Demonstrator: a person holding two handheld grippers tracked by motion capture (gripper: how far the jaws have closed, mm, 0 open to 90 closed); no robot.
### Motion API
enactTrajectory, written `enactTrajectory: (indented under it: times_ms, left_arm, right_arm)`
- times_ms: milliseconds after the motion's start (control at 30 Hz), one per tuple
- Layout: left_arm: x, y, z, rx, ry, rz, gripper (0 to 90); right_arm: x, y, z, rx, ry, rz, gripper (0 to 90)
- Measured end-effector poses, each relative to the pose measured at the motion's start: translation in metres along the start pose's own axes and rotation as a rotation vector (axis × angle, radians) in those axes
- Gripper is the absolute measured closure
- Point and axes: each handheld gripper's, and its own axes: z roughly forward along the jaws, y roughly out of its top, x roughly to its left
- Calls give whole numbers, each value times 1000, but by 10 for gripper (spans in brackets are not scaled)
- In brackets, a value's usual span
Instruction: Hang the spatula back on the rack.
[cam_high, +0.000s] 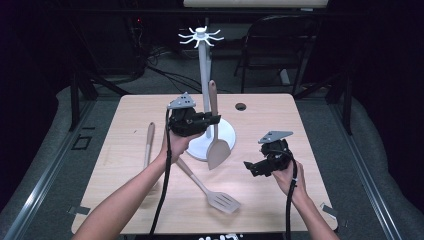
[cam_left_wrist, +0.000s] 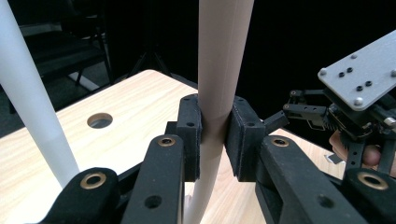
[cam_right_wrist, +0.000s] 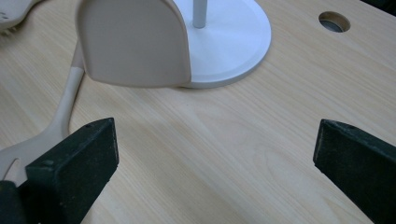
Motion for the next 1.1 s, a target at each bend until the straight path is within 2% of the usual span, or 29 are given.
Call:
enactTrajectory:
  times_ms: [167,467,567,967,1100]
  left_arm:
    - [2,7,1,9,-7,10,766]
    - [4,20,4,2,-22,12,765]
    - [6,25,5,1,-23,17,765]
    - [11,49,5,1,1,20,765]
    - [10,59,3,-5,8,35,765]
  right_arm:
    - [-2,-1,4,21,15,4,0]
    - [-2,-1,7,17,15,19,0]
    - [-1,-1,7,33,17,9,0]
    - [1,-1,8,37,23,2,0]
    - [2,-1,8,33,28,-2,0]
